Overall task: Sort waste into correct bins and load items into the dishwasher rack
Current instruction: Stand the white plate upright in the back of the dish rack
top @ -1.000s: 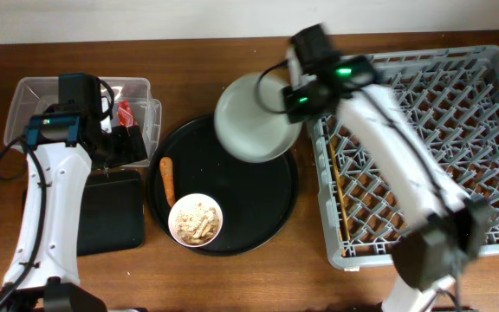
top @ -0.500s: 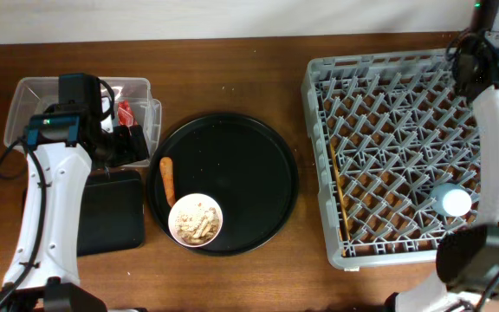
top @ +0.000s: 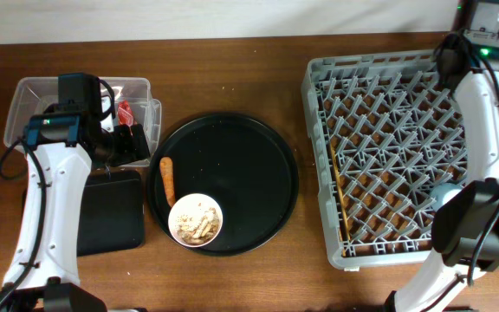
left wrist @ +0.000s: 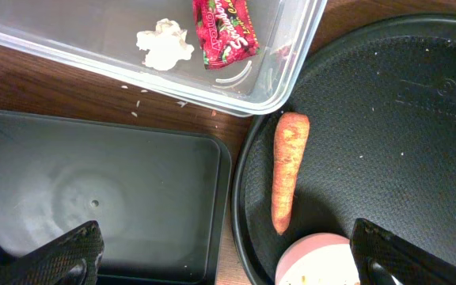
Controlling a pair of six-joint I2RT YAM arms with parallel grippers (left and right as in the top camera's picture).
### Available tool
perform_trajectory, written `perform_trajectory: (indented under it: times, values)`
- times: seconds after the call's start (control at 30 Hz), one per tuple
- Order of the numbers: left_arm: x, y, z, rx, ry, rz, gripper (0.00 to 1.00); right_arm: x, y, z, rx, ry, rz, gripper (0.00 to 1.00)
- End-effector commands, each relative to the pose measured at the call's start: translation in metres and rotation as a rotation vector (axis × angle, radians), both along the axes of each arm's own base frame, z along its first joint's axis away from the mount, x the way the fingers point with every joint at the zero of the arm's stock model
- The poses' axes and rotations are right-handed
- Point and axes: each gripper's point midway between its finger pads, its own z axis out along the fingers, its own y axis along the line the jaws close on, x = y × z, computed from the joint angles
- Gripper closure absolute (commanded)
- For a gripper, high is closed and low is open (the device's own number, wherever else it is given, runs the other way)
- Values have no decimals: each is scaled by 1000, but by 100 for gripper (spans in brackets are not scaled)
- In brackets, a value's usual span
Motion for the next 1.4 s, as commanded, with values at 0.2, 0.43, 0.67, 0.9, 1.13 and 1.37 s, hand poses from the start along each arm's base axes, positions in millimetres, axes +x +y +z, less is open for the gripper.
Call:
perform_trajectory:
  times: [0.2, 0.43, 0.67, 0.9, 1.13, 1.37]
  values:
    - [2, 0, 5, -12, -18, 10, 1, 33, 54, -8, 15, 234, 320, 96]
    - [2, 0, 5, -12, -19, 10, 1, 72, 73, 13, -171, 451, 617, 96]
    - [2, 0, 5, -12, -19, 10, 1, 78, 48, 19, -247, 496, 591, 96]
    - [3, 0, 6, -11, -26, 10, 1, 74, 34, -33, -191, 568, 572, 96]
    - [3, 0, 6, -11, -27, 10, 1, 61, 35, -63, -84, 510, 512, 85]
    - [3, 0, 6, -11, -26, 10, 1, 37, 55, -28, 54, 162, 355, 22]
